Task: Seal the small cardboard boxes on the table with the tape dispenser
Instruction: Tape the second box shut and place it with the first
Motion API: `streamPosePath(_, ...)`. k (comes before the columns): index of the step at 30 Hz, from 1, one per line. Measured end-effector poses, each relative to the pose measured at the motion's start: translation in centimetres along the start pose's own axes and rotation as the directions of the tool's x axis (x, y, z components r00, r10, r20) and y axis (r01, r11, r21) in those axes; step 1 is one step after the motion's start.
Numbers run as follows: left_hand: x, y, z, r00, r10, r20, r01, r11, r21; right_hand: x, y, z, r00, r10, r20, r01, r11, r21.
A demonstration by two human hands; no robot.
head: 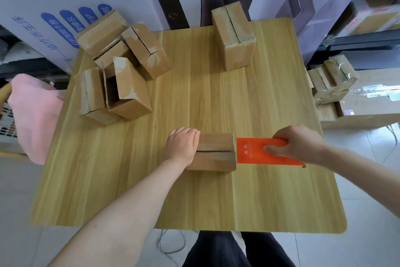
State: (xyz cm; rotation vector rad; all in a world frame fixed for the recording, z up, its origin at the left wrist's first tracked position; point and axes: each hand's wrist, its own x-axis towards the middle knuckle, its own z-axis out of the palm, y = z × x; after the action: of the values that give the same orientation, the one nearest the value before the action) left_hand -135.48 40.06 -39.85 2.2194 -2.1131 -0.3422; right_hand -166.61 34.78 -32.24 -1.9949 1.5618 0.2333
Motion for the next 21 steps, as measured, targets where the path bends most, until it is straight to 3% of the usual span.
streamPosePath(5, -0.1, 0.2, 0.0, 1.000, 0.001, -0.021, -0.001, 1.000, -0.010, -0.6, 2.7, 0.9, 1.000, 0.018, -0.015, -0.019, 0.998, -0.067)
streamPosePath(21, -0.1, 0.3, -0.3, 0.999, 0.028, -0.040, -0.028, 0.999, 0.024, 4.6, -10.3, -1.2, 0.991, 0.125, 0.039, -0.091, 0.867, -0.490)
